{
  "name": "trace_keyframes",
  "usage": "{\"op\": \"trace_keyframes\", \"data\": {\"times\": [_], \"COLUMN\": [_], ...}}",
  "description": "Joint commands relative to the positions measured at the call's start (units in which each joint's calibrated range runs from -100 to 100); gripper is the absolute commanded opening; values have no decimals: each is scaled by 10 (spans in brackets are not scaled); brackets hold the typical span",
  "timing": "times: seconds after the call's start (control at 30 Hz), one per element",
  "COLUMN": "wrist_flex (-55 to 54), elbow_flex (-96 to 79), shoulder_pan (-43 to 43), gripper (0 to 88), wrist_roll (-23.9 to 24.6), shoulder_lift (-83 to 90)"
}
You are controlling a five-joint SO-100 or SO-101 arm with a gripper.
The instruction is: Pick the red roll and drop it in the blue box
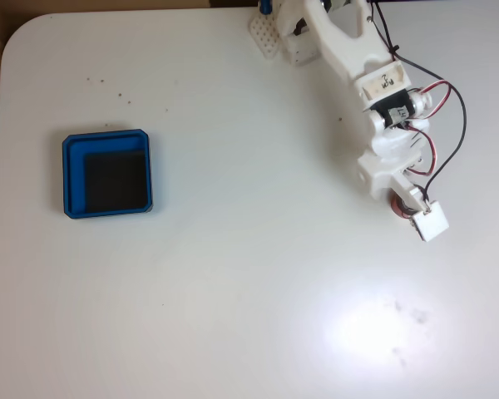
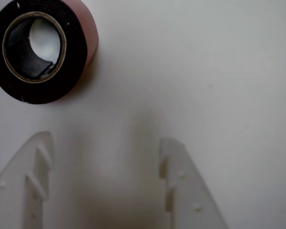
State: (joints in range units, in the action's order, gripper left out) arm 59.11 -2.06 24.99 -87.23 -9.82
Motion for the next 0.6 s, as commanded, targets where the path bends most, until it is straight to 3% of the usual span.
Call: {"op": "trace_keyframes", "data": {"times": [0.0, 0.57], "wrist_flex": [-32, -96], "elbow_flex": [39, 39], "shoulder_pan": [2, 12], "gripper": [204, 213], "wrist_roll": [2, 2], "shoulder_lift": [-10, -70]}}
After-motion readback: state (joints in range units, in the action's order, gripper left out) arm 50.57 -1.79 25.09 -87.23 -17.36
